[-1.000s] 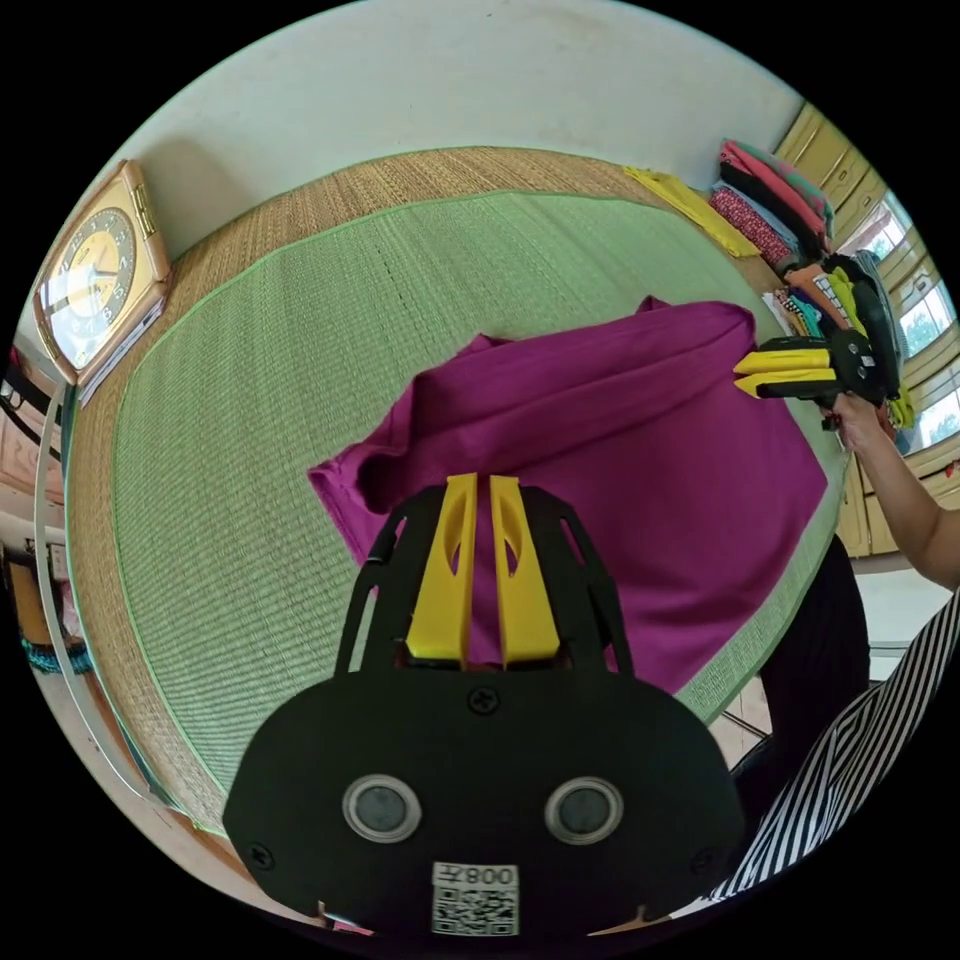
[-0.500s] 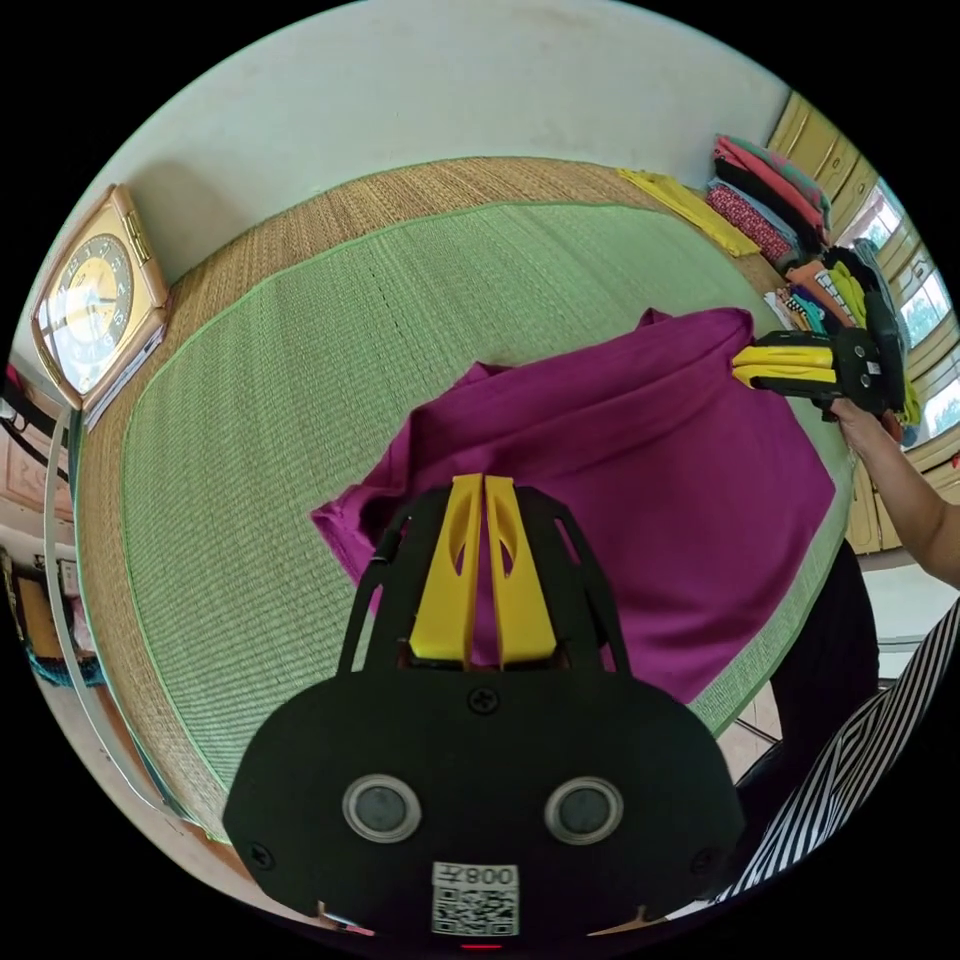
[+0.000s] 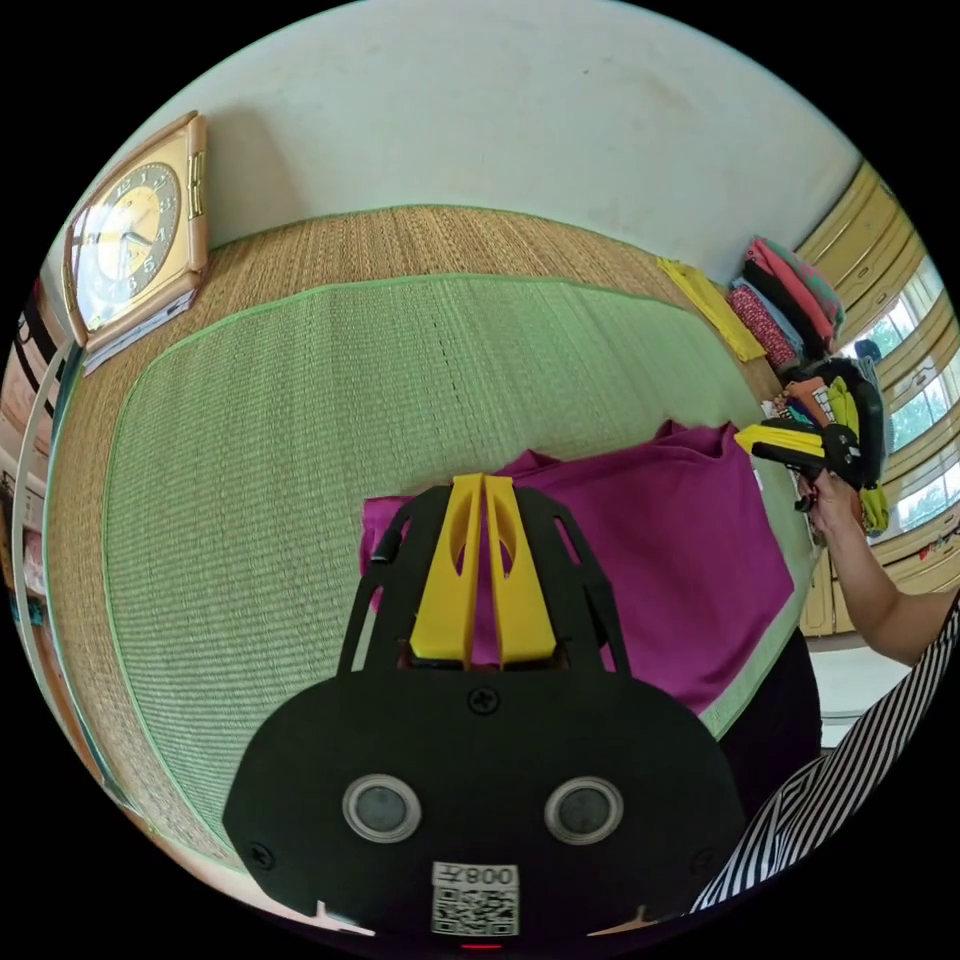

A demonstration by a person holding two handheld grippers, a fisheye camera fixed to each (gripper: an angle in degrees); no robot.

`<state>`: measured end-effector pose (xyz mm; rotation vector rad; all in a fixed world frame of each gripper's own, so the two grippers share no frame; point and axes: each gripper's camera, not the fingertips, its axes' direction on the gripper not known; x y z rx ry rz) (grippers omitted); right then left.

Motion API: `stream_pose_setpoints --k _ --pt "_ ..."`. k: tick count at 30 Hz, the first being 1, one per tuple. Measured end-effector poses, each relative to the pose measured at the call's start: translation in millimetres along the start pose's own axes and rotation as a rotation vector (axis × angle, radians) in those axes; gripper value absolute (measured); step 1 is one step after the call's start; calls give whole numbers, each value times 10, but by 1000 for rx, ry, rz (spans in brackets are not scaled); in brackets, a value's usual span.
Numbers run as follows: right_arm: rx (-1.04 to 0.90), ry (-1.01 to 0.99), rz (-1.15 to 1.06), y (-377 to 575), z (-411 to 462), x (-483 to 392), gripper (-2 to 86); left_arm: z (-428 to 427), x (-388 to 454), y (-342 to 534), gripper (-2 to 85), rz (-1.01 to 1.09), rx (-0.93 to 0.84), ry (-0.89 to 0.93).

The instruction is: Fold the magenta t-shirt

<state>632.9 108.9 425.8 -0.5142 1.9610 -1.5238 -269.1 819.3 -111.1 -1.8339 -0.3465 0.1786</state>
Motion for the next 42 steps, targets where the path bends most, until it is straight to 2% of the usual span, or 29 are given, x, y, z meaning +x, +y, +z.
stream_pose_setpoints --k 4,9,13,16,20,22,25,28,32,36,42 --pt "-21 -54 -44 186 35 -139 -3 -150 -44 241 3 14 39 30" --pt "-54 -76 -65 64 218 -127 -3 -76 -186 340 2 19 -62 -38" --pt "-70 -67 45 -146 362 215 -3 -67 -475 305 1 -58 -70 -82" --pt "-104 -73 130 -156 456 478 -2 -74 -667 323 1 -106 -71 -48" --pt "-46 -66 228 79 296 740 -1 -206 -780 431 1 -114 -14 -54" --pt "-33 -82 268 209 273 862 -1 -149 -848 468 1 -108 -65 -70" --pt "-82 -112 318 338 404 1085 -2 -156 -1011 520 2 -144 -53 -18" --pt "-53 -174 379 389 381 1305 0 -234 -1068 552 3 -149 -11 -31" --pt "23 -178 412 487 171 1423 6 -274 -1139 636 11 -141 -39 -41" --pt "24 -203 416 816 -89 1426 18 -445 -1237 945 34 -177 -2 76" --pt "-42 -370 527 1929 -389 1333 52 -563 -1416 1729 76 -292 -67 244"
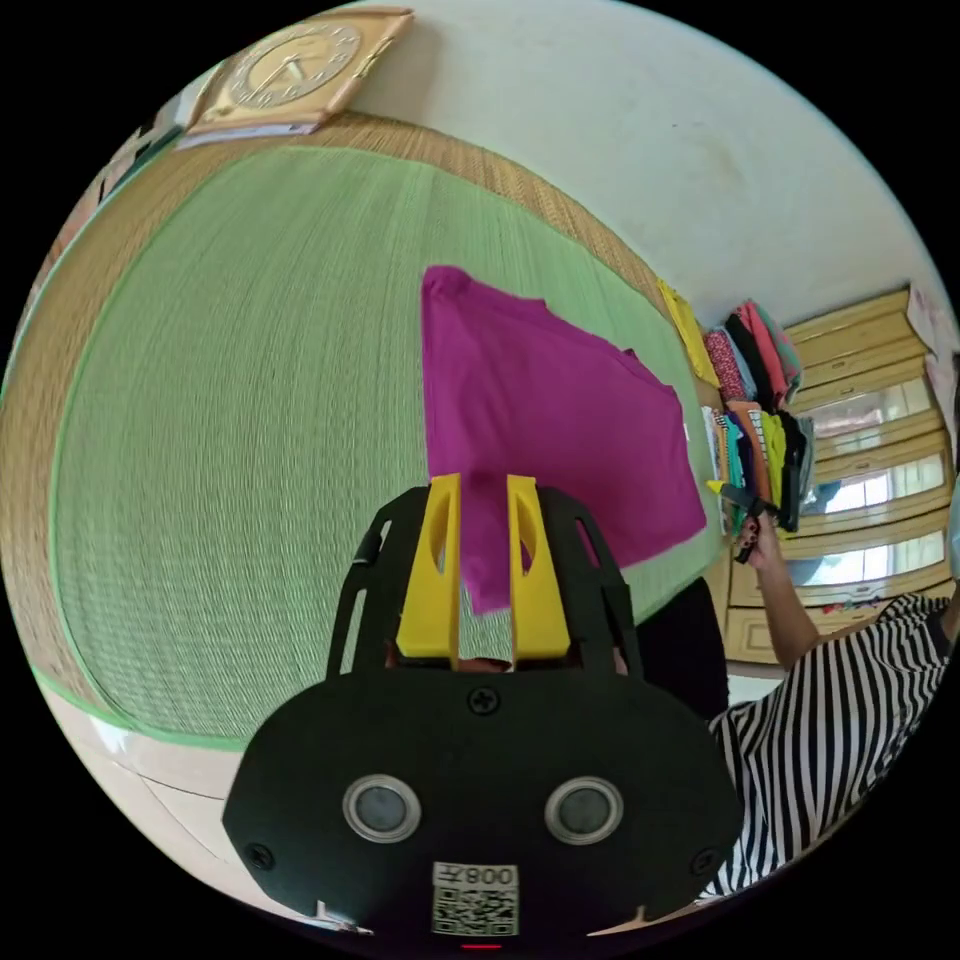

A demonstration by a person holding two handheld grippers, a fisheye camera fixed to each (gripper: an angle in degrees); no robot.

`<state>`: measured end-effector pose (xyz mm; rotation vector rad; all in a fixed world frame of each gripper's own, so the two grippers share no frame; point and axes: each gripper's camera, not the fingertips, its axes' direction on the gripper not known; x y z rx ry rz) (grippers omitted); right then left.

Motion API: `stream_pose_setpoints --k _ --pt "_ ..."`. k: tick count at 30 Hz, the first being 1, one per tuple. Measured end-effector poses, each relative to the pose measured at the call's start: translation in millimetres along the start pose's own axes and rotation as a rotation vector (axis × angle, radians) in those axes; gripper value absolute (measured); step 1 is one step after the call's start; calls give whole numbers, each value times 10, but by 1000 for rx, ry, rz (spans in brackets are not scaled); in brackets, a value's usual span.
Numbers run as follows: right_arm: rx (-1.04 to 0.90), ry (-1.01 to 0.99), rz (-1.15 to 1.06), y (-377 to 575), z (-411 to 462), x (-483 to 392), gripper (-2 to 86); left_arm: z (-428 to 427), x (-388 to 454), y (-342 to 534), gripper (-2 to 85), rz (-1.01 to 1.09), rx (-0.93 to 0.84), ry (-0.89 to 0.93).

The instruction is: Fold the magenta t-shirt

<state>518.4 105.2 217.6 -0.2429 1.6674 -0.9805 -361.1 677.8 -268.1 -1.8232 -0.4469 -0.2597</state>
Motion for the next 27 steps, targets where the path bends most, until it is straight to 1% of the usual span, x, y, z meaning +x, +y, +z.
stream_pose_setpoints --k 2,5,8,12,15,17,23,27 --pt "-23 -113 62 331 -19 159 60 20 -140 197 80 -52 -16 63" --pt "-27 -296 61 511 5 241 65 84 -239 294 81 -77 -31 90" --pt "-53 -245 66 497 55 259 66 172 -292 294 74 -78 -51 94" --pt "-75 -243 48 437 100 243 63 257 -328 266 48 -79 -69 81" --pt "-88 -243 33 402 114 220 42 310 -339 257 29 -78 -74 63" --pt "-122 -205 35 369 157 243 28 347 -355 263 21 -77 -74 56" --pt "-105 -209 -4 367 -39 296 11 370 -491 359 12 -107 -17 98" --pt "-151 -212 11 417 41 374 9 565 -580 424 12 -143 -50 96"
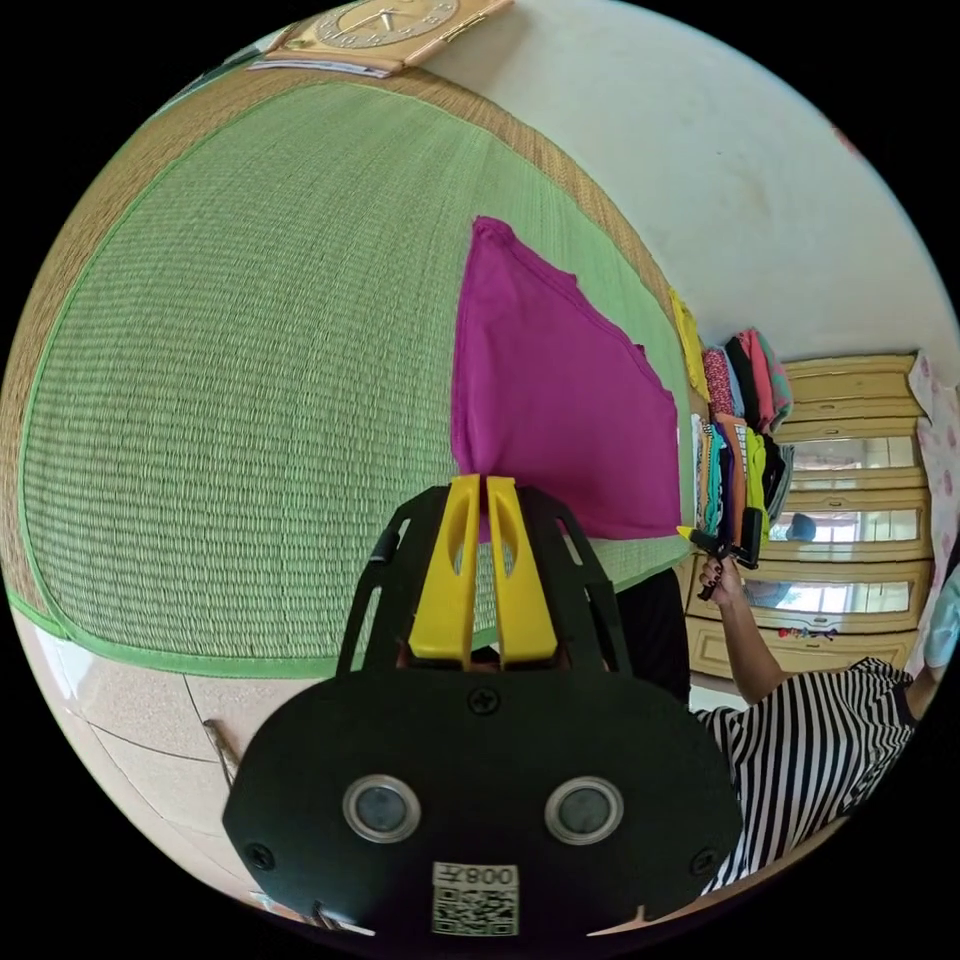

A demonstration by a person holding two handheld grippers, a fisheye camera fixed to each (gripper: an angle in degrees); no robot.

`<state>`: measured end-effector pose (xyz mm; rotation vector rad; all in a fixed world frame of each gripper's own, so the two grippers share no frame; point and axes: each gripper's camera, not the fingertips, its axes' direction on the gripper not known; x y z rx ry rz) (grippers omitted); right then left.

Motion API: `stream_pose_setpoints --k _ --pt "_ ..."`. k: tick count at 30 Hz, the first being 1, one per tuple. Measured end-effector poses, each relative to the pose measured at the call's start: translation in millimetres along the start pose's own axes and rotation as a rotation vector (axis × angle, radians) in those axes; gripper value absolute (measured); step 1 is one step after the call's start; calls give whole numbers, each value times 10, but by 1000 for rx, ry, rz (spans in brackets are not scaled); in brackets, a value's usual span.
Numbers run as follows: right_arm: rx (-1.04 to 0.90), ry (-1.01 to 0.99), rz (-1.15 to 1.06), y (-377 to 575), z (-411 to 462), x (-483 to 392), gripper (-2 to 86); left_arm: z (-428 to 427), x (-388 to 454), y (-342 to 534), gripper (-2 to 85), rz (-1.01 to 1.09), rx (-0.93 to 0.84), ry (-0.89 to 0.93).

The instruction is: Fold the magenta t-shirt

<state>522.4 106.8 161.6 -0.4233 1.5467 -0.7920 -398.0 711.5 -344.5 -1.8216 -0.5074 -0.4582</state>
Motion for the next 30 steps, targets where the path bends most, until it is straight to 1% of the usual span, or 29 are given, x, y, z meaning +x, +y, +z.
stream_pose_setpoints --k 3,5,8,13,16,20,24,27,30 --pt "4 -7 9 37 20 28 8 86 -25 42 14 -5 35 9" --pt "2 -16 17 47 32 63 7 225 -43 55 18 -5 3 -10" --pt "11 -30 29 46 14 97 7 335 -37 96 29 5 24 -8" --pt "11 -34 36 13 15 90 7 600 8 229 49 48 12 35" --pt "7 -32 39 -16 12 74 7 851 53 304 26 48 -33 -7" --pt "-10 -4 27 -58 -32 20 7 1039 108 386 12 43 0 -38" --pt "-23 -6 46 -64 10 56 7 1318 114 440 9 32 -38 -69" --pt "-7 -38 79 -41 11 93 7 1459 188 526 11 30 4 -102" --pt "1 -43 83 -2 -28 40 8 1566 419 653 18 97 62 -176"
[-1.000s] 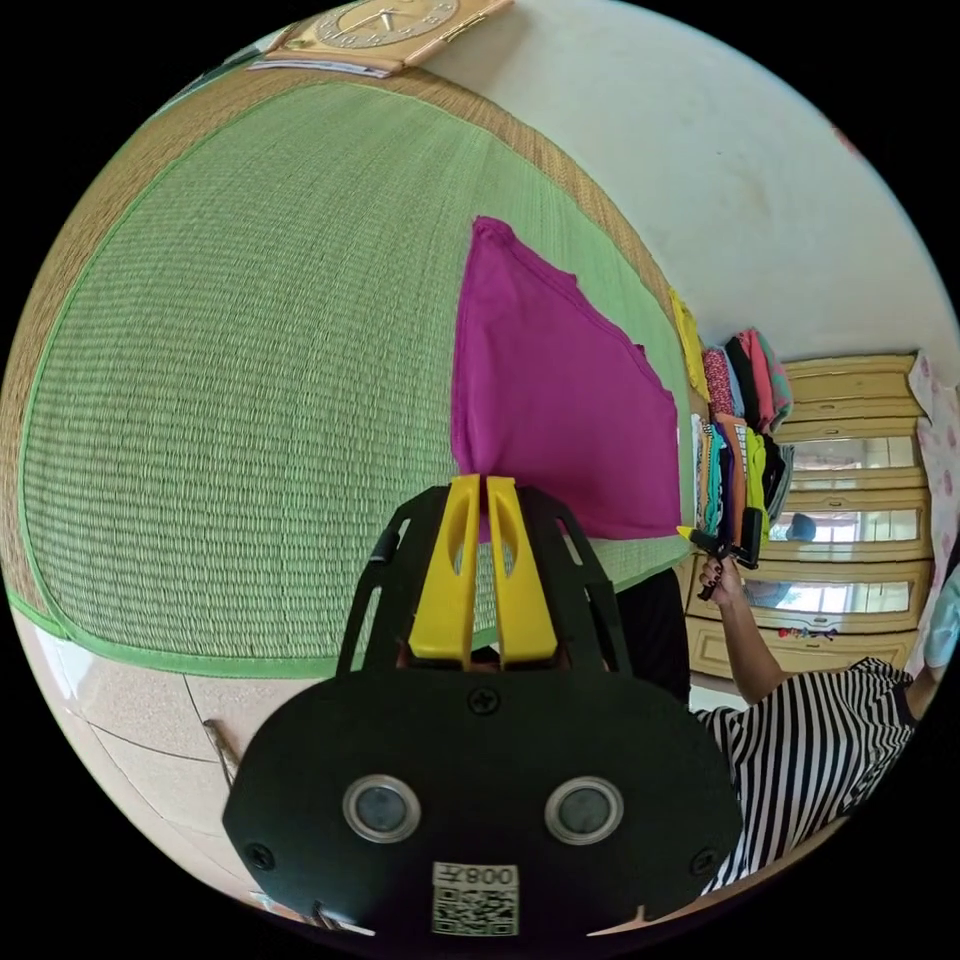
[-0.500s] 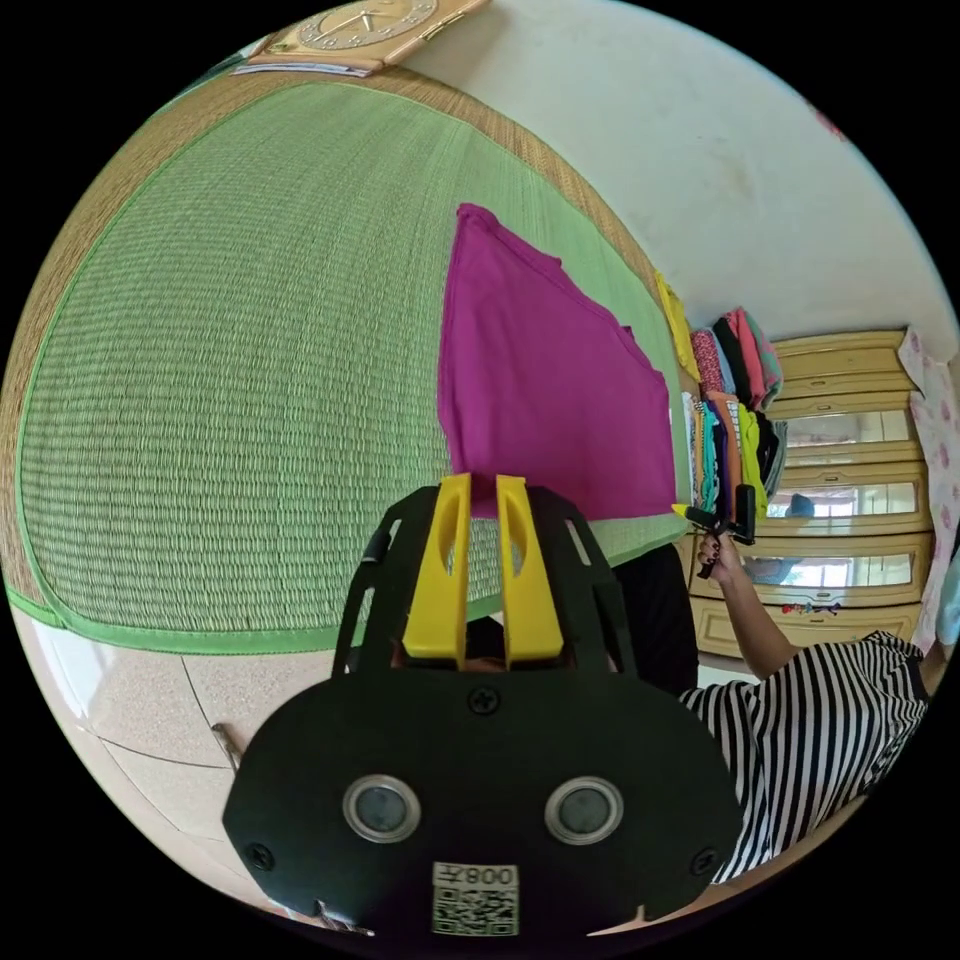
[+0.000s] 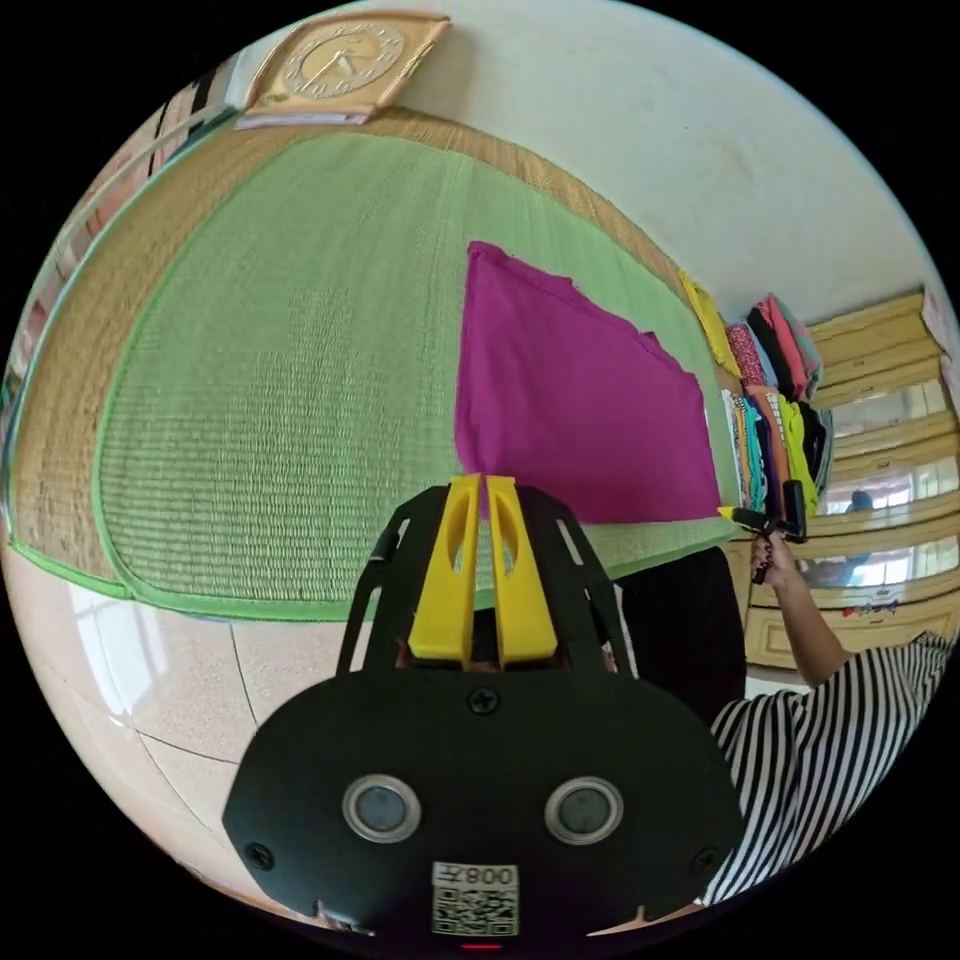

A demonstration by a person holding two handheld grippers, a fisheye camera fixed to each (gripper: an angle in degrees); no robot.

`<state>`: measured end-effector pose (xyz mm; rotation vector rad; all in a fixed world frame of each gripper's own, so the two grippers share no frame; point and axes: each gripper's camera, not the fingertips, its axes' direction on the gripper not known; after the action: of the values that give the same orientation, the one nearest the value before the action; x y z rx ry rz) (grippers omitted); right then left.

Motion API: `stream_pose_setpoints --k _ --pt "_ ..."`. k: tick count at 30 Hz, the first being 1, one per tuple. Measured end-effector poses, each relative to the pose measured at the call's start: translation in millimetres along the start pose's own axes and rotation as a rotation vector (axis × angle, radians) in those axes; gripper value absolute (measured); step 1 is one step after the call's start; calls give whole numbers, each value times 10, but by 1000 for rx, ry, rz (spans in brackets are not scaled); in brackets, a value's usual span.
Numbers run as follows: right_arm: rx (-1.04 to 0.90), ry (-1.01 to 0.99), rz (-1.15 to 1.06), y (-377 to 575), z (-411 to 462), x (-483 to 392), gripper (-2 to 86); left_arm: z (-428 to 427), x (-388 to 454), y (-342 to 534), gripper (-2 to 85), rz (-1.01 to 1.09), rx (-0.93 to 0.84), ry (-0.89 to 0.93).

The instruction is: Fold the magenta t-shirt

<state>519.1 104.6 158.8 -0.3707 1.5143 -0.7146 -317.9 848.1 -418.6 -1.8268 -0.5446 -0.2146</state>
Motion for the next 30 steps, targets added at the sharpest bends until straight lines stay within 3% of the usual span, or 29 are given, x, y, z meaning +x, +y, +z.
stream_pose_setpoints --k 4,9,16,20,30 --pt "24 -23 -7 36 -69 -130 8 265 807 84 40 255 53 52" --pt "50 -50 -24 34 -151 -286 8 1083 2091 153 73 649 -77 151" --pt "84 -113 -54 26 -290 -445 9 2128 3546 430 78 1120 -156 -39" --pt "44 -102 -79 -12 -213 -541 10 2561 3808 570 29 1167 -155 -234" --pt "180 17 0 -237 -357 -308 55 3022 3886 665 13 1063 -191 -138"
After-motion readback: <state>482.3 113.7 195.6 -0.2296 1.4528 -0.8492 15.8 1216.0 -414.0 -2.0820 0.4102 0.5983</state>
